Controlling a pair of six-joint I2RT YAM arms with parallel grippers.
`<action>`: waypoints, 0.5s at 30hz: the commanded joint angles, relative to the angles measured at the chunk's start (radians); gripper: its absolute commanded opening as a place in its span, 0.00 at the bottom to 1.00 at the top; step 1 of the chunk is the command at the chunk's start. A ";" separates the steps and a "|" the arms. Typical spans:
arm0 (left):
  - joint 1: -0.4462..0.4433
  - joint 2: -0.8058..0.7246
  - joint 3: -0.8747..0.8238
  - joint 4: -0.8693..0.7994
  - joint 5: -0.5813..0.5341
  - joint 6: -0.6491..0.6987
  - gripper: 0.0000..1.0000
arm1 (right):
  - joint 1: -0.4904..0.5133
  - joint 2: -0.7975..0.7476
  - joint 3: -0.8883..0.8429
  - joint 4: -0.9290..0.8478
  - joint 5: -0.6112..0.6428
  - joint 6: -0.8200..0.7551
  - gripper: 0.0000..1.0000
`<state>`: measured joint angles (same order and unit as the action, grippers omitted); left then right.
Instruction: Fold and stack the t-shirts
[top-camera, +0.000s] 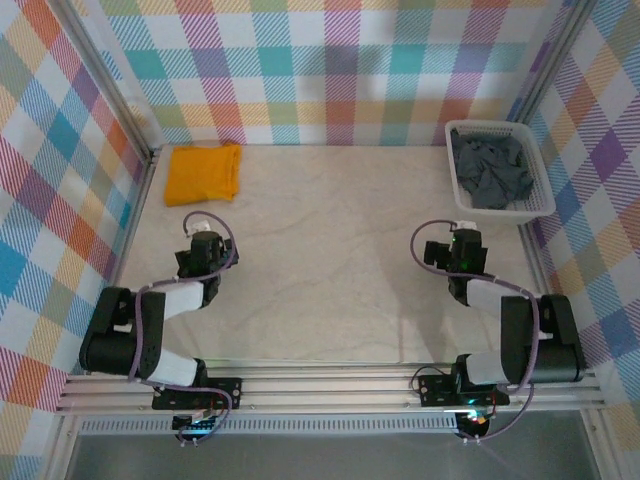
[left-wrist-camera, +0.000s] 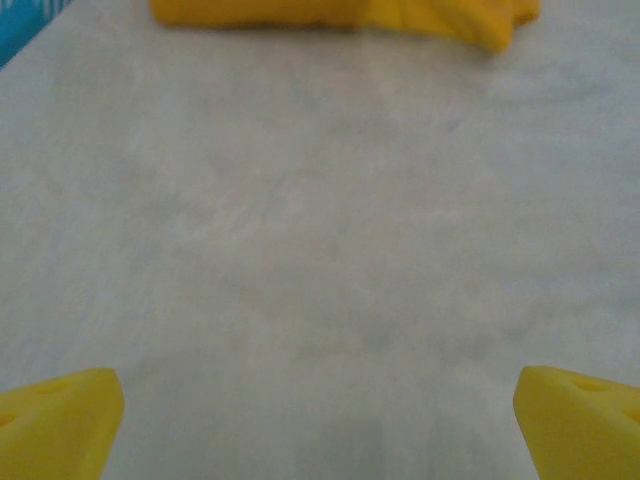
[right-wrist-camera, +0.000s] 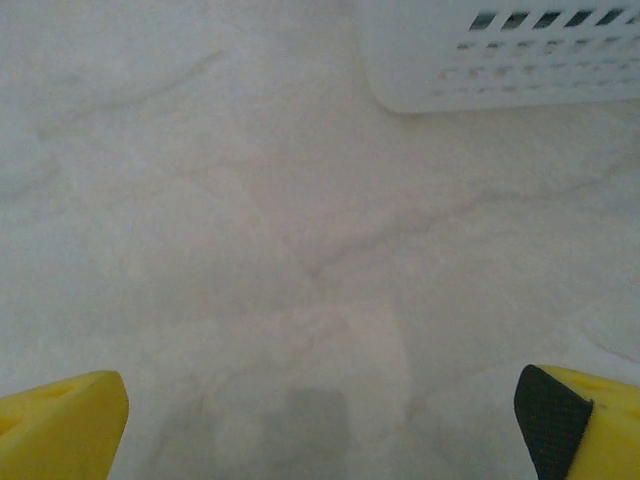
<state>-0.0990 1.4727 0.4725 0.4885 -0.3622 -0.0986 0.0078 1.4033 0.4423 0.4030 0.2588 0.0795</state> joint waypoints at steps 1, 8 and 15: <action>0.038 0.018 -0.050 0.237 0.133 0.057 1.00 | -0.034 0.035 0.006 0.252 -0.126 0.038 1.00; 0.039 0.070 -0.156 0.487 0.119 0.049 1.00 | -0.030 0.034 -0.187 0.619 -0.170 0.015 1.00; 0.019 0.093 -0.066 0.344 0.149 0.092 1.00 | 0.019 0.130 -0.039 0.432 -0.162 -0.050 1.00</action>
<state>-0.0765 1.5688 0.4114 0.8570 -0.2321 -0.0303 0.0055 1.5478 0.3603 0.8536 0.1040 0.0654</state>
